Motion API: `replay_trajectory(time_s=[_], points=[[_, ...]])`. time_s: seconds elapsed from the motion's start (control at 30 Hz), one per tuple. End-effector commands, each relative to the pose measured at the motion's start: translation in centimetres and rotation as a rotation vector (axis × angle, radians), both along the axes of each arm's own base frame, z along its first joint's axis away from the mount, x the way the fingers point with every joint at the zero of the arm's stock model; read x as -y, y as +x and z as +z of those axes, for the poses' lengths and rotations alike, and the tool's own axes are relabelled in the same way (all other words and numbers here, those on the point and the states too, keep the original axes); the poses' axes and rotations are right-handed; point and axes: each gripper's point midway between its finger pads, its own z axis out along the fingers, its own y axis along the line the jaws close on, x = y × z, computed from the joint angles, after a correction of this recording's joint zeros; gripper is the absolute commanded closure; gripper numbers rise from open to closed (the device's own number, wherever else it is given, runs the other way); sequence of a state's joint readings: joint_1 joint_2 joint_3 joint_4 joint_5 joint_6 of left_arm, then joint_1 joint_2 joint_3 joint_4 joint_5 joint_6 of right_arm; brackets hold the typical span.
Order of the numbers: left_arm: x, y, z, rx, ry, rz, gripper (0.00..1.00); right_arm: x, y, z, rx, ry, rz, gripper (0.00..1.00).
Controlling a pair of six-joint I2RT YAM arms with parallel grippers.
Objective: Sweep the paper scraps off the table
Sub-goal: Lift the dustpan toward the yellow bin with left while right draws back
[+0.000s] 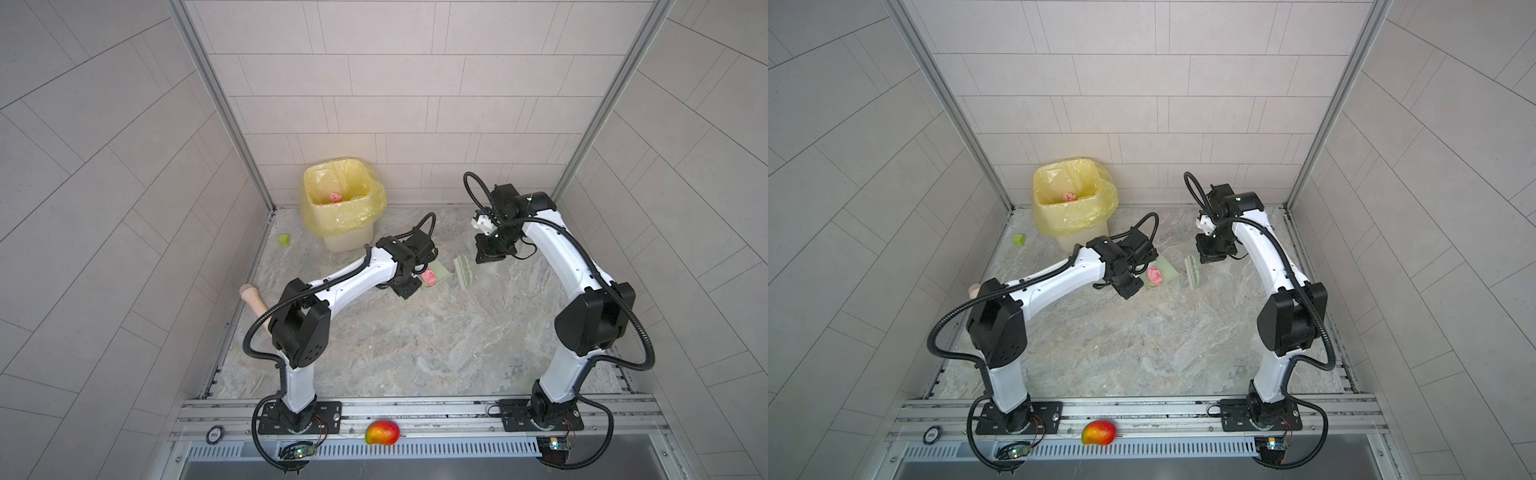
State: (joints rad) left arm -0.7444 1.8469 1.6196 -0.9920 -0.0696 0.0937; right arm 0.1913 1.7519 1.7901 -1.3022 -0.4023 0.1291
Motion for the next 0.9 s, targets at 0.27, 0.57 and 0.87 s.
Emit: replay_trajectory(time_s=[0.27,0.57,0.87], points=[[-5.3,0.3,8.3,0.095,0.026,0.148,1.0,-2.5,-3.0,0.6,0.095,0.255,-0.041,1.0],[-11.2,2.4,13.1,0.162,0.082,0.264,1.0,-3.0,-5.5,-0.4,0.098,0.326,-0.047,1.0],[-17.3,4.7,17.2,0.278,0.06,0.416,1.0,-3.1,-6.6,-0.2,0.098,0.355,-0.022,1.0]])
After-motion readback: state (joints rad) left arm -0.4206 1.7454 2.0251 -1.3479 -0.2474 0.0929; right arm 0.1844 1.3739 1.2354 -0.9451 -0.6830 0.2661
